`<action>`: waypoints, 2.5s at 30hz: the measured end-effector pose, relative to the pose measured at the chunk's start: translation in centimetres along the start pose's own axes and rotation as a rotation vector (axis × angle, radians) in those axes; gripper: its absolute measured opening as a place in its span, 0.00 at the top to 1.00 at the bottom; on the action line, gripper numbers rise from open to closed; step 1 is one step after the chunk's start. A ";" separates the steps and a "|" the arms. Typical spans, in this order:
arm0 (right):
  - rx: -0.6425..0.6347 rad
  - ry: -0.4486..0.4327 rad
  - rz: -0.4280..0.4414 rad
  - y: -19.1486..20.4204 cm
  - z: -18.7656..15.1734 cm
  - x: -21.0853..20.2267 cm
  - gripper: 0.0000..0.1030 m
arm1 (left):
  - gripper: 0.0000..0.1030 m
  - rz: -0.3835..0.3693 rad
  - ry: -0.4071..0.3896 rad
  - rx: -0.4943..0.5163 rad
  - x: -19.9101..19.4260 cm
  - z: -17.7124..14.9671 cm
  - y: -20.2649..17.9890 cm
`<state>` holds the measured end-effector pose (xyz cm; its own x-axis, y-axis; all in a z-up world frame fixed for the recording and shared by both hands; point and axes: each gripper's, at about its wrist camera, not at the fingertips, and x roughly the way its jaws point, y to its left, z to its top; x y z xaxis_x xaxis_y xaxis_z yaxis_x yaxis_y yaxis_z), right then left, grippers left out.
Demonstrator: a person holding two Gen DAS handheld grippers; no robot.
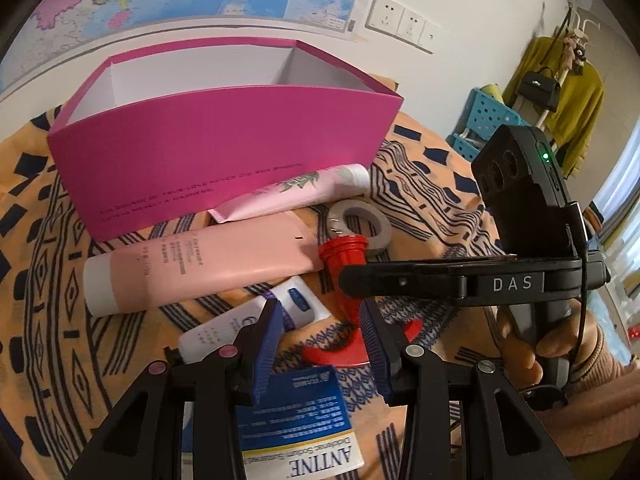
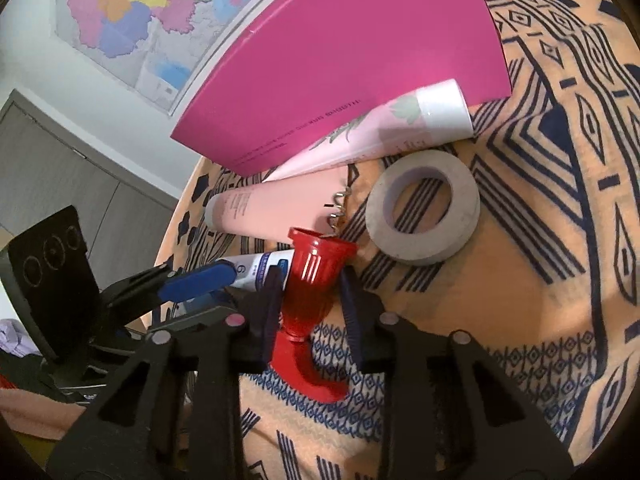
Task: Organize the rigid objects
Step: 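Grasp the red corkscrew base with the right tool, then lower the red corkscrew into the pink box and open the right tool, then move the right tool back to the blue AVTINE medicine box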
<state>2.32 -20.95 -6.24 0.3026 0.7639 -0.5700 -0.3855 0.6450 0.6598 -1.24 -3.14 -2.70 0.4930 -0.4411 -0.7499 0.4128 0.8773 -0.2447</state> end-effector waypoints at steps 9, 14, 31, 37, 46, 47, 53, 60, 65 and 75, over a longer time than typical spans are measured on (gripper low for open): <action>-0.074 -0.051 0.023 1.5 0.3 -2.1 0.73 | 0.60 -0.107 0.028 0.008 0.9 0.8 -0.9; -0.121 -0.073 0.034 2.8 0.9 -3.0 0.73 | 0.60 -0.123 0.020 0.017 0.8 1.6 -1.4; -0.286 -0.229 0.060 7.6 8.7 -6.0 0.73 | 0.71 -0.048 -0.140 0.057 -2.6 9.4 -0.8; -0.296 -0.266 0.050 7.6 12.4 -6.6 0.73 | 0.71 -0.018 -0.184 0.052 -2.8 13.0 -0.1; -0.263 -0.253 0.019 5.8 16.6 -4.9 0.73 | 0.72 0.002 -0.158 -0.001 -0.6 16.3 1.3; -0.260 -0.248 0.014 5.6 16.8 -4.6 0.73 | 0.72 0.007 -0.151 -0.009 -0.2 16.5 1.5; -0.219 -0.186 -0.025 3.8 17.6 -2.4 0.73 | 0.72 0.015 -0.098 -0.055 2.2 17.1 3.0; -0.175 -0.137 -0.163 1.9 17.7 -0.4 0.70 | 0.72 0.051 -0.031 -0.078 4.5 16.8 3.6; -0.187 -0.165 -0.212 2.2 17.4 -1.3 0.67 | 0.72 0.071 -0.040 -0.108 4.1 16.4 4.4; -0.323 -0.227 -0.112 4.9 11.9 -5.9 0.66 | 0.70 0.072 -0.185 -0.045 -2.3 12.3 3.9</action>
<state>8.99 -22.10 6.18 0.5288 0.6979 -0.4830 -0.5821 0.7123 0.3920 8.65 -1.07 5.64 0.6541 -0.4000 -0.6420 0.3387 0.9138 -0.2243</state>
